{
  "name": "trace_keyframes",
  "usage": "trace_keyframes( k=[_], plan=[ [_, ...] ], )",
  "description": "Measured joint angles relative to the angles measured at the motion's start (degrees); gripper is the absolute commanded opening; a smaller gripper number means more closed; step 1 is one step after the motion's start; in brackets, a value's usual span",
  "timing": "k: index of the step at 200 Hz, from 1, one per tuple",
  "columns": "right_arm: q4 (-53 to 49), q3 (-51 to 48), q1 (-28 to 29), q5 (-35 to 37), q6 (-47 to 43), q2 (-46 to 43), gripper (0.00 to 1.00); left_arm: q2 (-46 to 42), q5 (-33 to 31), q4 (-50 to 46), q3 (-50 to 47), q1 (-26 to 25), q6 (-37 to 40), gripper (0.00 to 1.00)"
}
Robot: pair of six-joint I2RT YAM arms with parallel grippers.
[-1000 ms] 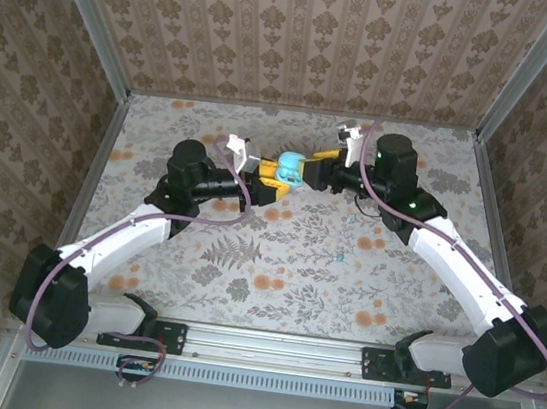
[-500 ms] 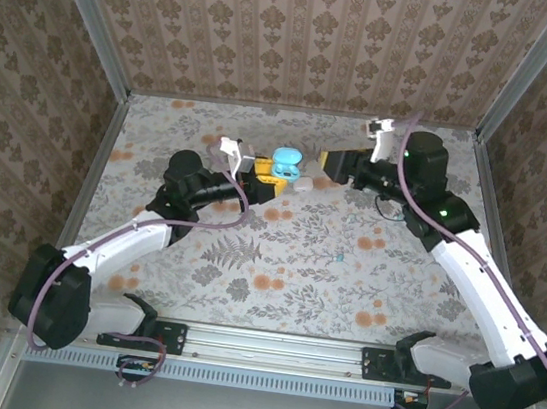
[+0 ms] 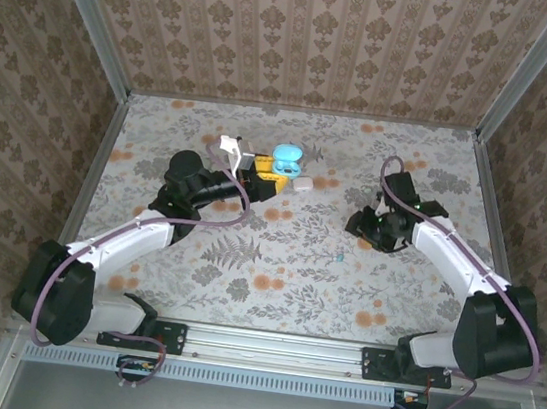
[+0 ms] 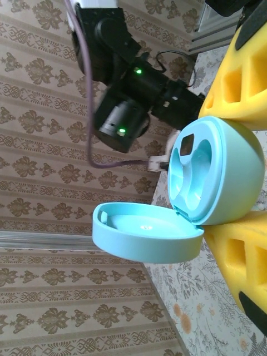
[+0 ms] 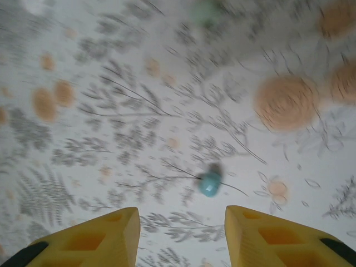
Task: Insert wireless bluetooth earbuds into charging case
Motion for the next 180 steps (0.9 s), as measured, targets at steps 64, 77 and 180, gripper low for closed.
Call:
trace_keyframes(
  k=[64,77,180],
  plan=[
    [0.5,-1.0,-3.1,3.8,-0.7,5.9,0.41,-1.8,-0.2,-1.9,0.0,0.0,1.4,0.27],
    [0.5,0.0,-6.3,4.5,-1.6,7.6,0.41,-2.1,-0.2,-2.5,0.0,0.0,1.7,0.26],
    [4.9,15.9,-23.5,5.3,-6.9,23.8,0.34,-3.6,-0.9,-7.1,0.0,0.0,4.1,0.26]
  ],
)
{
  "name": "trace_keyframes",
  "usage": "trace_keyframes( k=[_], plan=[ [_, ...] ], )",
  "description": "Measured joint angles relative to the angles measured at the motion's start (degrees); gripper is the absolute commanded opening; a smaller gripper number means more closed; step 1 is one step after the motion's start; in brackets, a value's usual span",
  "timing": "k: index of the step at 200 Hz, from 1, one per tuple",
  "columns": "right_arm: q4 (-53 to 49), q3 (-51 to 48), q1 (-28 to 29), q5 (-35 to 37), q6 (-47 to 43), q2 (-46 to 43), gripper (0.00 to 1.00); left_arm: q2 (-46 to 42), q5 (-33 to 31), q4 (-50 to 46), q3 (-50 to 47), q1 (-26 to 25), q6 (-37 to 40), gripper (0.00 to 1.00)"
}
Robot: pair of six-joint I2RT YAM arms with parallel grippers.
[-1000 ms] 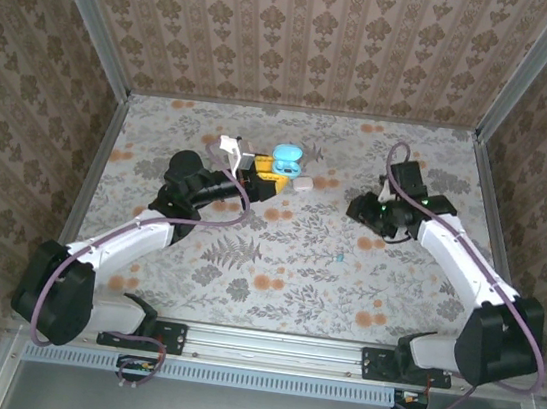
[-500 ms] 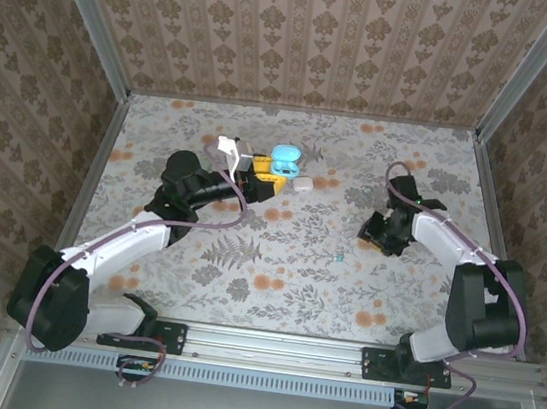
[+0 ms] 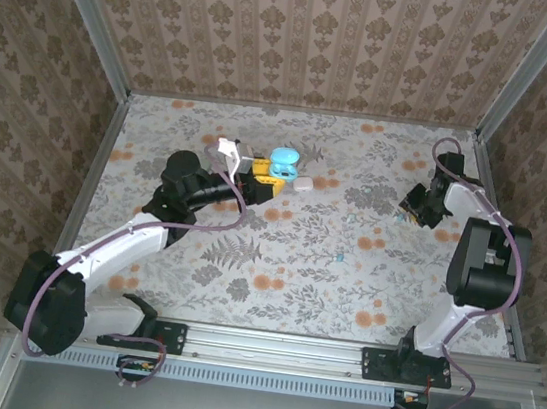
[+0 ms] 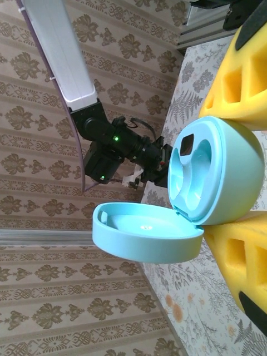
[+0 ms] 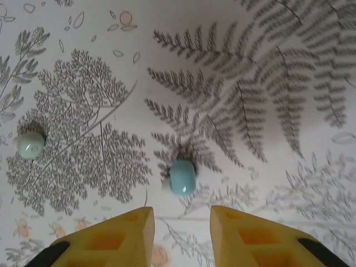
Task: Insert wireless bluetooth earbuds into charging case
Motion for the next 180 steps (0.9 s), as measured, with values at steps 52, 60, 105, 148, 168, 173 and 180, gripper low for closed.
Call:
trace_keyframes(
  k=[52,60,105,148,168,173,180],
  plan=[
    [-0.5,2.9,0.0,-0.5,-2.5,6.1,0.34,-0.4,-0.2,-0.7,0.0,0.0,0.8,0.27],
    [-0.8,3.0,0.0,-0.7,-2.9,6.4,0.34,-0.4,-0.2,-0.8,0.0,0.0,0.9,0.26],
    [-2.5,4.8,0.0,-1.7,-5.2,9.2,0.3,-0.4,-0.2,-0.9,0.0,0.0,1.0,0.27],
    [-3.4,5.0,0.1,-1.7,-6.8,9.4,0.25,-0.4,-0.2,-0.9,0.0,0.0,1.0,0.27],
    [-3.7,5.2,0.2,-1.7,-7.6,9.5,0.23,-0.4,-0.2,-1.0,0.0,0.0,1.0,0.26],
    [-3.8,5.2,0.3,-1.7,-8.0,9.5,0.23,-0.4,-0.2,-1.1,0.0,0.0,1.0,0.27],
    [-4.0,5.2,0.5,-1.6,-8.3,9.5,0.23,-0.4,-0.2,-1.3,0.0,0.0,1.0,0.26]
  ],
)
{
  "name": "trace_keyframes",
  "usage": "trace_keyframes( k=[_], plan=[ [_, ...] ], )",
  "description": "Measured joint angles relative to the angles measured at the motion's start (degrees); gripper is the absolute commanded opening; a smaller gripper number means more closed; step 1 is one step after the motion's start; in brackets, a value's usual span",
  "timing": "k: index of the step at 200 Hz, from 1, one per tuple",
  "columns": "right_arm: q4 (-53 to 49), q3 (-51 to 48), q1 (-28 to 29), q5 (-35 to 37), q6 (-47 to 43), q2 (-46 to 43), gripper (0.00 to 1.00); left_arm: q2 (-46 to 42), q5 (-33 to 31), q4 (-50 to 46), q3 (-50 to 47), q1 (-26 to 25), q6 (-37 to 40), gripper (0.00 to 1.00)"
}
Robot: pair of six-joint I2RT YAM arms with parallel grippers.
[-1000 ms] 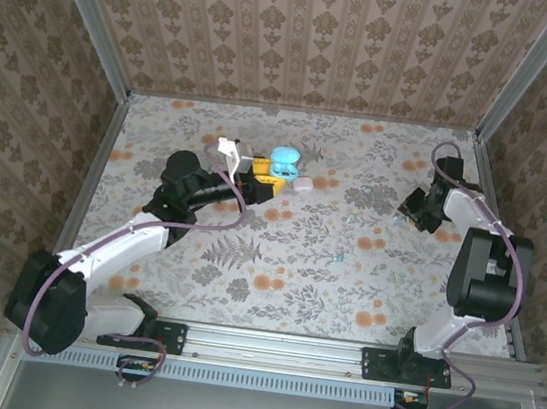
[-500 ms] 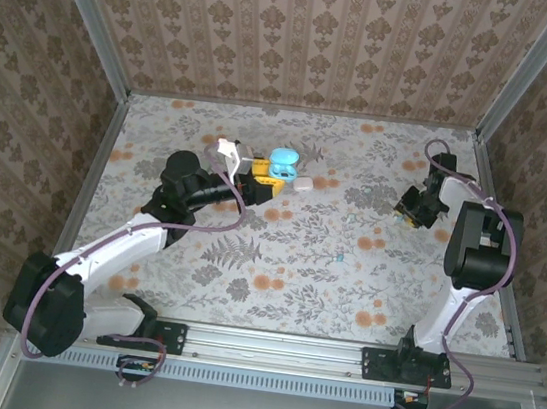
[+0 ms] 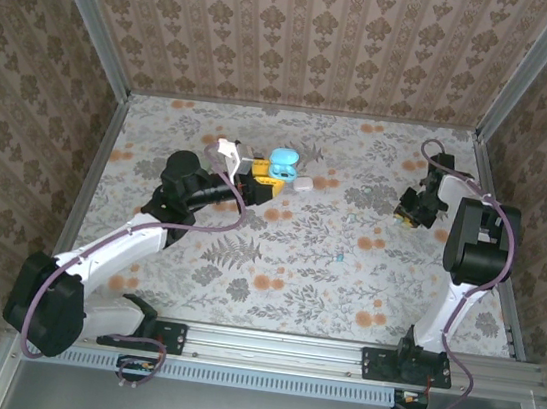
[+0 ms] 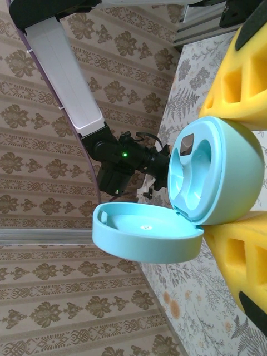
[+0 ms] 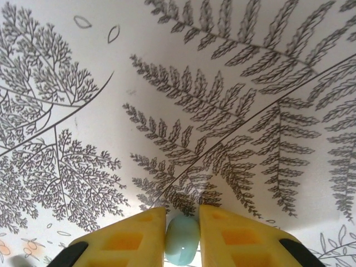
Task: Insert wireless bluetooth earbuds into charging case
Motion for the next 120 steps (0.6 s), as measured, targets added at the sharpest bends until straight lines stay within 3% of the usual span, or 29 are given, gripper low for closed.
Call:
trace_keyframes(
  k=[54,120],
  plan=[
    [-2.3,-2.9,5.1,1.6,-2.3,-2.5,0.23,-0.3,-0.4,-1.7,0.0,0.0,0.1,0.27],
    [-9.4,-8.1,17.4,3.9,-6.6,-6.4,0.25,-2.4,-1.3,-2.7,0.0,0.1,1.5,0.27]
  ],
)
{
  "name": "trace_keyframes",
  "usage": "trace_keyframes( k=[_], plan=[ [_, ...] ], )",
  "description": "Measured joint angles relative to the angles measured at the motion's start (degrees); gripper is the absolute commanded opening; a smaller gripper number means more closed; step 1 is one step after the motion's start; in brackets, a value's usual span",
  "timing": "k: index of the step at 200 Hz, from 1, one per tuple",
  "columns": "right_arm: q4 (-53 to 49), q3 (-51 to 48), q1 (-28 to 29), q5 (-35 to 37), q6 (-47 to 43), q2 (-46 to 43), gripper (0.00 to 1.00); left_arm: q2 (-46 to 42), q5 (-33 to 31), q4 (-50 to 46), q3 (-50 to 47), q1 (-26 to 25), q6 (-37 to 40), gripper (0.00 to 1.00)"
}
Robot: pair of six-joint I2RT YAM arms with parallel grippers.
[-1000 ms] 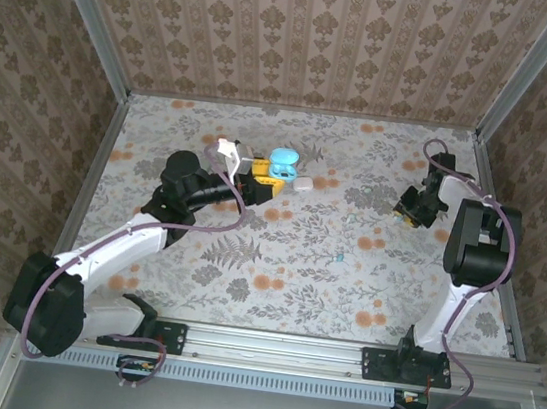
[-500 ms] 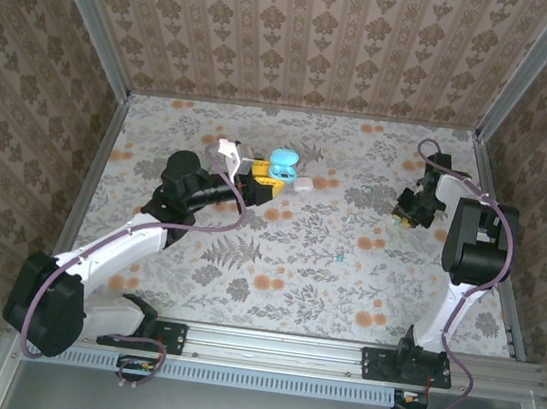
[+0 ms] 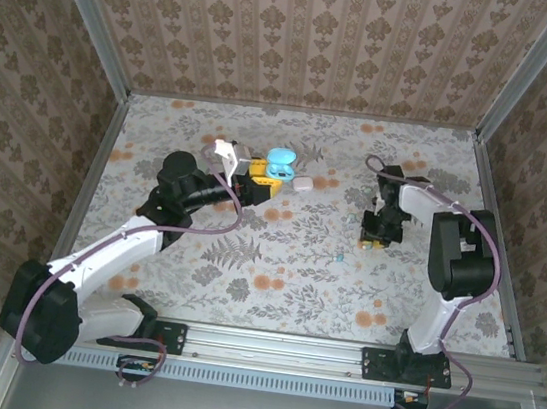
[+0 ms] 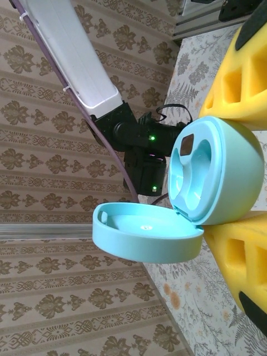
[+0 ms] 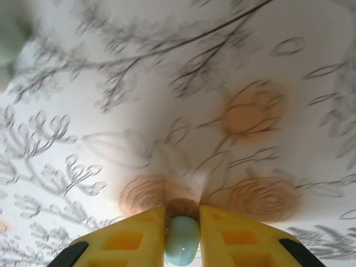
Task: Insert wireless bluetooth earbuds into charging case
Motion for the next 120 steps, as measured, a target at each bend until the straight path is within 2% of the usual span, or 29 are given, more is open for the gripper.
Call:
trace_keyframes(
  k=[16,27,54,120],
  plan=[
    [-0.7,-0.1,1.3,0.7,-1.1,0.0,0.28,0.0,0.0,0.0,0.0,0.0,0.0,0.26],
    [-1.0,-0.2,1.6,1.0,-1.4,0.0,0.34,0.0,0.0,0.0,0.0,0.0,0.0,0.27],
    [0.1,-1.2,1.6,0.3,-0.7,-0.7,0.4,0.0,0.0,-0.1,0.0,0.0,0.0,0.27],
    [8.0,-11.4,-0.7,-5.3,6.7,-8.8,0.41,0.0,0.0,-0.1,0.0,0.0,0.0,0.26]
  ],
)
